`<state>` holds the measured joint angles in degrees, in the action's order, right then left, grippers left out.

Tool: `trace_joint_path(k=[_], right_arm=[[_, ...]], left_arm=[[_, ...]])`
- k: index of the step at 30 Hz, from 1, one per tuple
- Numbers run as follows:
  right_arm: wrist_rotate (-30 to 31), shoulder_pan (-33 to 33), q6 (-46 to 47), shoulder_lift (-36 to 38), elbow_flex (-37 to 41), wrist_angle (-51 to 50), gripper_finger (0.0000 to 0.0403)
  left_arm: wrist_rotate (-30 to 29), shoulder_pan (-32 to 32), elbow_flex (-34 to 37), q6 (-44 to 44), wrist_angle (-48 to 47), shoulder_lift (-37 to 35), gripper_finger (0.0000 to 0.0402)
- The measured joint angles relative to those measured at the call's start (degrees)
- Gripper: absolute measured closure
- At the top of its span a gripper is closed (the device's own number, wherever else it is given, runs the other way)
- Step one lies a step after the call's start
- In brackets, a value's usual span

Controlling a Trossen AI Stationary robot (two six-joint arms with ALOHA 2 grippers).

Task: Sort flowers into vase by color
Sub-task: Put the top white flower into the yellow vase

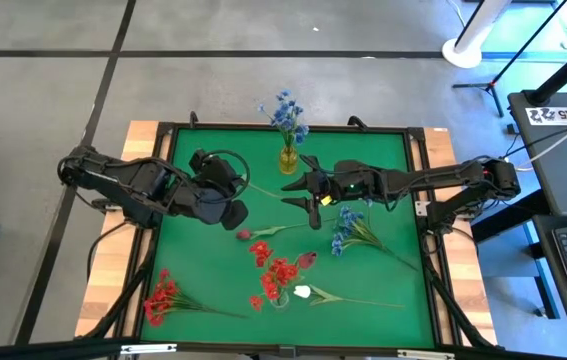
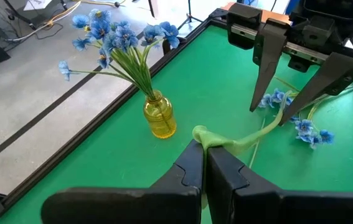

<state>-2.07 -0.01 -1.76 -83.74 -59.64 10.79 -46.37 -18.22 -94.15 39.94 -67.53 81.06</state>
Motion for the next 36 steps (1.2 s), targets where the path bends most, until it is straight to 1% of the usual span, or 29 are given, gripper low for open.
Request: trace_joint_path(k=[7, 9, 12, 16, 18, 20, 22, 24, 28, 31, 36], right_arm=[[-0.04, 0.00, 0.04, 0.00, 0.00, 0.00, 0.0270], [-0.04, 0.00, 0.28, 0.00, 0.00, -0.02, 0.0276], [-0.05, 0.00, 0.35, 0.00, 0.00, -0.06, 0.0307], [-0.09, 0.00, 0.34, -0.01, 0.00, -0.56, 0.0381], [-0.09, 0.00, 0.13, -0.01, 0.00, -0.66, 0.0392], [-0.06, 0.00, 0.18, -0.02, 0.00, -0.68, 0.0385], [-0.02, 0.00, 0.20, 0.00, 0.00, -0.79, 0.0385], [-0.01, 0.00, 0.17, -0.02, 0.00, -0.84, 0.0395], [0.13, 0.00, 0.20, -0.02, 0.02, -1.33, 0.0393], [1.81, 0.00, 0.20, -0.02, 0.02, -1.99, 0.0397], [4.35, 0.00, 0.20, -0.02, 0.02, -2.24, 0.0398]], left_arm=[[0.00, 0.03, 0.00, 0.07, -0.02, 0.20, 0.0401], [0.04, 0.02, 0.00, 0.05, -0.15, 0.35, 0.0401], [0.50, 0.04, 0.00, 0.07, -0.17, 0.37, 0.0401], [0.49, 0.02, 0.00, 0.00, -0.19, 0.37, 0.0402], [0.46, 0.02, 0.00, -0.02, -0.34, 0.37, 0.0401], [0.48, 0.02, 0.00, -0.02, -1.02, 0.37, 0.0395], [0.46, -0.27, 0.00, -0.37, -1.13, 0.37, 0.0382], [-0.02, -0.39, 0.00, -1.87, -0.87, 0.37, 0.0365], [-3.28, -1.33, 0.00, -3.08, -0.74, 0.34, 0.0326], [-5.67, -2.20, -0.05, -3.22, -0.71, 0.20, 0.0295], [-8.78, -4.24, -3.64, -3.68, -0.62, 0.17, 0.0251]])
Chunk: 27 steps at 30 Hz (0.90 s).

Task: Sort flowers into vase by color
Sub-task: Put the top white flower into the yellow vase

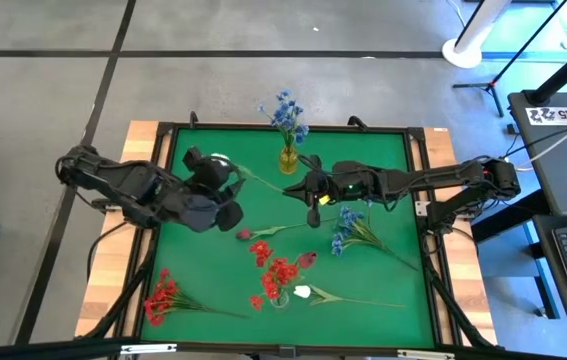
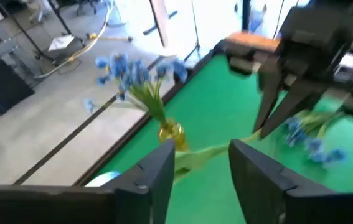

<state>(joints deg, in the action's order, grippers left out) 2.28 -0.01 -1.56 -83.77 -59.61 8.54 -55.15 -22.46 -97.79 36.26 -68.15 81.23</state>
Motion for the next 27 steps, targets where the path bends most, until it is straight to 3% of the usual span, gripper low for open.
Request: trace_joint_path(k=[10, 15, 21, 27], right_arm=[[2.20, -0.50, -1.65, 0.98, 0.06, 8.69, 0.0401], [0.71, -1.06, -1.91, 4.23, 3.69, 16.14, 0.0401], [-5.76, -4.04, -1.36, 9.92, 14.38, 34.24, 0.0402], [-16.57, -8.69, 4.02, 10.14, 25.64, 61.06, 0.0402]], left_arm=[[-12.22, -9.47, -4.47, -0.80, -0.78, -0.04, 0.0231], [-19.78, -16.18, -4.17, 5.22, -5.31, -0.05, 0.0233], [-24.75, -21.24, 2.30, 19.86, -13.21, -0.06, 0.0233], [-26.94, -19.37, 12.63, 34.73, -16.46, -1.46, 0.0233]])
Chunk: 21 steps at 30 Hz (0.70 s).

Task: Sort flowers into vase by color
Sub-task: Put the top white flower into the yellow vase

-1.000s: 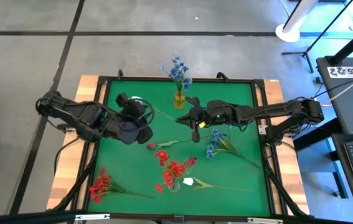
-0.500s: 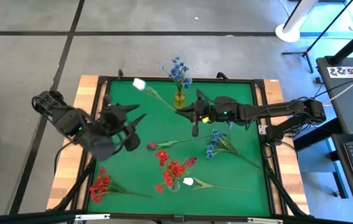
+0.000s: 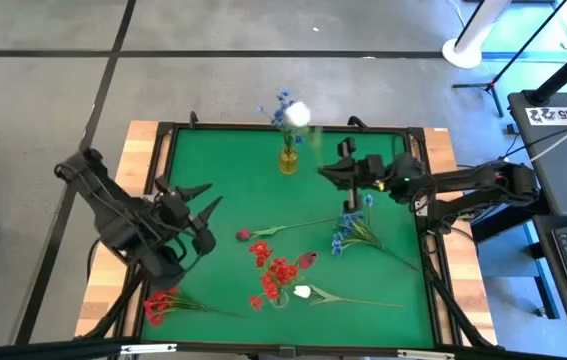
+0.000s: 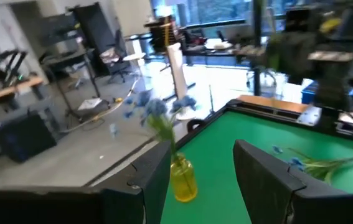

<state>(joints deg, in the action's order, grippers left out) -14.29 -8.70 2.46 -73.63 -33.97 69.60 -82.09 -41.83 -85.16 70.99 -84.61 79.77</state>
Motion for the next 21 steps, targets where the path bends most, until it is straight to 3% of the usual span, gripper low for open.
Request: trace_joint_path(k=[5, 9, 16, 21], right_arm=[[-0.34, -2.85, 0.31, -0.23, 4.20, 5.29, 0.0402], [-0.34, -4.82, 0.30, -1.05, 4.80, 5.54, 0.0403], [-0.32, -8.85, 0.23, -7.90, 4.85, 8.29, 0.0403], [-1.25, -12.55, 2.96, -15.69, 4.85, 18.80, 0.0403]], left_arm=[[1.93, 4.29, 7.16, 6.35, 0.89, -2.51, 0.0233], [3.67, 7.14, 12.24, 6.11, 6.26, -4.96, 0.0233], [8.03, 10.97, 22.24, -5.61, 25.88, -7.01, 0.0233], [14.08, 14.45, 26.78, -15.89, 39.06, -7.24, 0.0233]])
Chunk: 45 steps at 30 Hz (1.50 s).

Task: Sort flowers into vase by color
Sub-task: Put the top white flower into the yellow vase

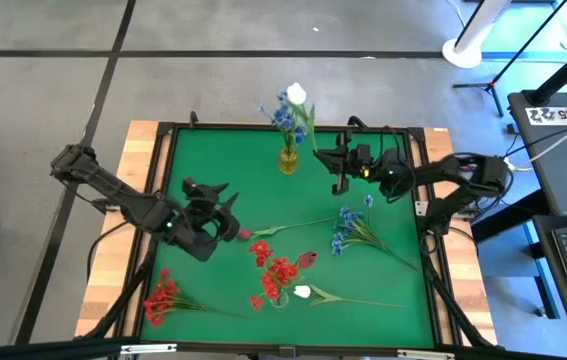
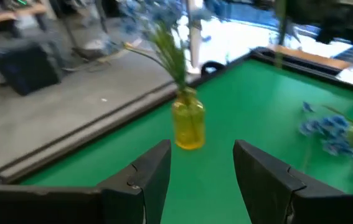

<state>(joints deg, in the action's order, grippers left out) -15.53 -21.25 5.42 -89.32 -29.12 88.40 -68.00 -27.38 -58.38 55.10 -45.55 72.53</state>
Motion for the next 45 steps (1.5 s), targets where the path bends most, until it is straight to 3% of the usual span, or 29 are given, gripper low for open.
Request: trace_joint_path(k=[7, 12, 20, 25, 33, 39, 45], right_arm=[[-7.82, -4.43, 1.80, -7.41, -4.21, 1.26, 0.0403], [-10.64, -4.70, 1.89, -11.77, -8.74, 1.49, 0.0403], [-12.22, -4.68, 2.27, -15.74, -13.95, 1.05, 0.0403], [-13.94, -4.66, 3.92, -15.74, -14.93, 0.31, 0.0403], [-16.42, -4.59, 8.00, -15.74, -16.40, -0.37, 0.0403], [-16.55, -2.79, 8.09, -15.74, -17.48, -2.72, 0.0403], [-16.51, -1.15, 7.39, -15.74, -18.29, -5.08, 0.0403]], left_arm=[[15.90, 8.57, 7.36, -26.58, 28.97, -1.41, 0.0239], [27.18, 17.02, 11.50, -37.80, 43.64, -3.53, 0.0257], [53.00, 32.24, 14.72, -45.19, 64.18, -4.35, 0.0271], [61.93, 40.58, 14.70, -43.34, 67.30, -4.35, 0.0246], [67.89, 45.22, 14.68, -40.65, 73.86, -1.16, 0.0198], [69.13, 44.61, 14.52, -40.58, 81.76, 4.00, 0.0192], [69.08, 44.61, 13.05, -40.62, 82.47, 6.44, 0.0192]])
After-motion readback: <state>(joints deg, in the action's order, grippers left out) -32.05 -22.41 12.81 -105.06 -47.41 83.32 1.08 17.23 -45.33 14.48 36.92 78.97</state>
